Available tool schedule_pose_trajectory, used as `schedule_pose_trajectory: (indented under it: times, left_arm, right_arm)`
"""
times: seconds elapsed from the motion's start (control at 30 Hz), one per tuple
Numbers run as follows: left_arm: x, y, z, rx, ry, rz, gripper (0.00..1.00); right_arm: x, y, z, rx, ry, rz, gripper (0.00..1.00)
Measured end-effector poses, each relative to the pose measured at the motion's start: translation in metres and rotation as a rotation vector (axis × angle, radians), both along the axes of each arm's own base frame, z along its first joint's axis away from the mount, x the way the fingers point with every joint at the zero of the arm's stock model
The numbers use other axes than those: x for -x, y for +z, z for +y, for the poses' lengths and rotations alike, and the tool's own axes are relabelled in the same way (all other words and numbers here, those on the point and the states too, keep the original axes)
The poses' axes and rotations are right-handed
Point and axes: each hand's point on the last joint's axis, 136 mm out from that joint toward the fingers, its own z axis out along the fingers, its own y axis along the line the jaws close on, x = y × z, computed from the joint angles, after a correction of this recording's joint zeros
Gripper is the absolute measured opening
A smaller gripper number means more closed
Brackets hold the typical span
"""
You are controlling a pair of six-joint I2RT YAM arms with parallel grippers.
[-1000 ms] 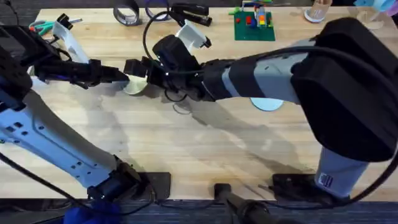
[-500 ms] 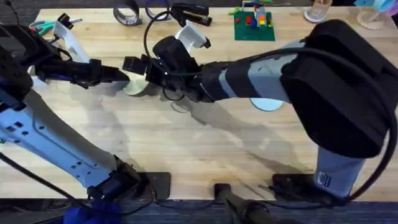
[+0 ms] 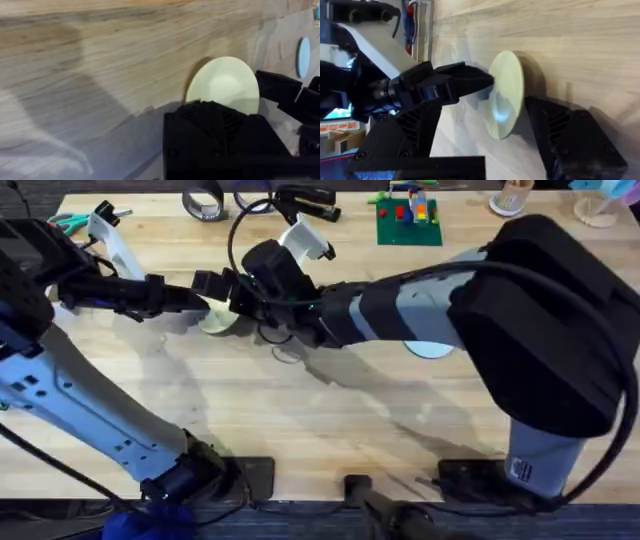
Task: Pick up the plates from the table one by one and place each into a slot on the dish rack.
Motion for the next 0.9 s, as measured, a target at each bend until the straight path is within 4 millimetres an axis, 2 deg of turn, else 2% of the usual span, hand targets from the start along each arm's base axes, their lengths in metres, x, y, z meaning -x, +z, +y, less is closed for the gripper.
schedule_pose_trajectory:
  times: [0.4, 0.7, 0.9]
  left_arm:
    - [0.000, 0.000, 0.000, 0.000, 0.000, 0.000, 0.038]
    - [0.000, 0.000, 0.000, -0.001, -0.001, -0.001, 0.037]
    - [0.000, 0.000, 0.000, -0.001, -0.002, -0.003, 0.038]
  right_arm:
    - [0.010, -0.004, 0.010, -0.020, 0.006, 0.028, 0.992]
    - [0.009, -0.008, 0.012, -0.014, 0.006, 0.035, 0.843]
    - [0.010, -0.011, 0.010, -0.008, -0.001, 0.054, 0.780]
